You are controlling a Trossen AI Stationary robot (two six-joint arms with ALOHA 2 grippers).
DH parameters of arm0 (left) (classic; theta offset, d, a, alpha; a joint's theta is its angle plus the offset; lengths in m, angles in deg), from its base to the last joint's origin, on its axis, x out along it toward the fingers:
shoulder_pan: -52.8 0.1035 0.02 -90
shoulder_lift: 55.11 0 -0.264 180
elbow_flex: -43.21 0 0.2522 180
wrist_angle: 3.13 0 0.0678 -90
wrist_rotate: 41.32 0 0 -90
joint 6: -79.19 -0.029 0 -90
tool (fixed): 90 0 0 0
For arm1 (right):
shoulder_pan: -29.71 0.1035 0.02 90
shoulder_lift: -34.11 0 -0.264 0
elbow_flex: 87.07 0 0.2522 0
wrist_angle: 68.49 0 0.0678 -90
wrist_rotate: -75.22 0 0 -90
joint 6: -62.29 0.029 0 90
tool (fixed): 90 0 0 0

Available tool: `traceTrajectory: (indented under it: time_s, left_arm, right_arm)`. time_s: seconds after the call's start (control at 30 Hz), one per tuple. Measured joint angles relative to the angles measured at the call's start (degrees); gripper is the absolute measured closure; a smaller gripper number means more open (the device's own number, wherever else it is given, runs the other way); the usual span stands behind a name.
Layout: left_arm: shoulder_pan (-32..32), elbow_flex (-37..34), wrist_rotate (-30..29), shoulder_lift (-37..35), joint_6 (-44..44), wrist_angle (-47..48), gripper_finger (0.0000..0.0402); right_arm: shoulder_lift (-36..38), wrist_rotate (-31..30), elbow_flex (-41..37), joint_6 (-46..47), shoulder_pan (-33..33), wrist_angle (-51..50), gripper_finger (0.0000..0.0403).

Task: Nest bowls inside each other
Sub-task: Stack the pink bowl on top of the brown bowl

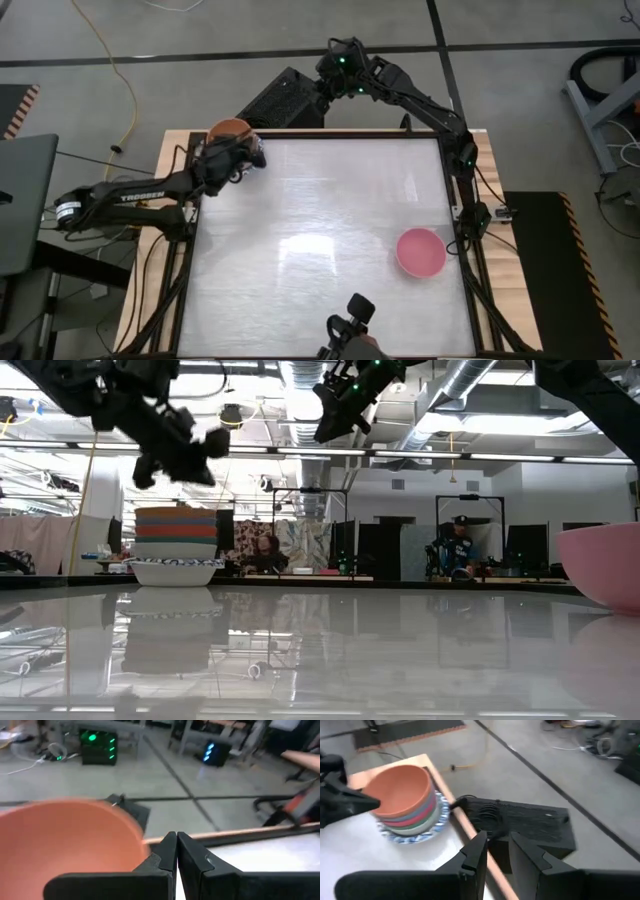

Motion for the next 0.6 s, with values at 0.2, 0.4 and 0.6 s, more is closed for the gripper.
traceTrajectory:
  time_s: [0.2,0.4,0.6]
  left_arm:
    - [-1.86,5.98,3.45,-5.61,-0.89,0.52,0.0401]
    - [-2.86,13.44,10.66,-12.95,-2.8,9.44,0.0401]
    - [-3.66,16.88,14.14,-18.3,0.58,19.66,0.04]
  right_arm:
    - [1.03,11.69,-0.02,0.09,-0.37,-2.29,0.03]
    - [3.26,12.92,-0.19,-5.76,-0.68,-31.39,0.03]
    - [6.27,9.67,-15.0,6.39,1.15,-41.95,0.03]
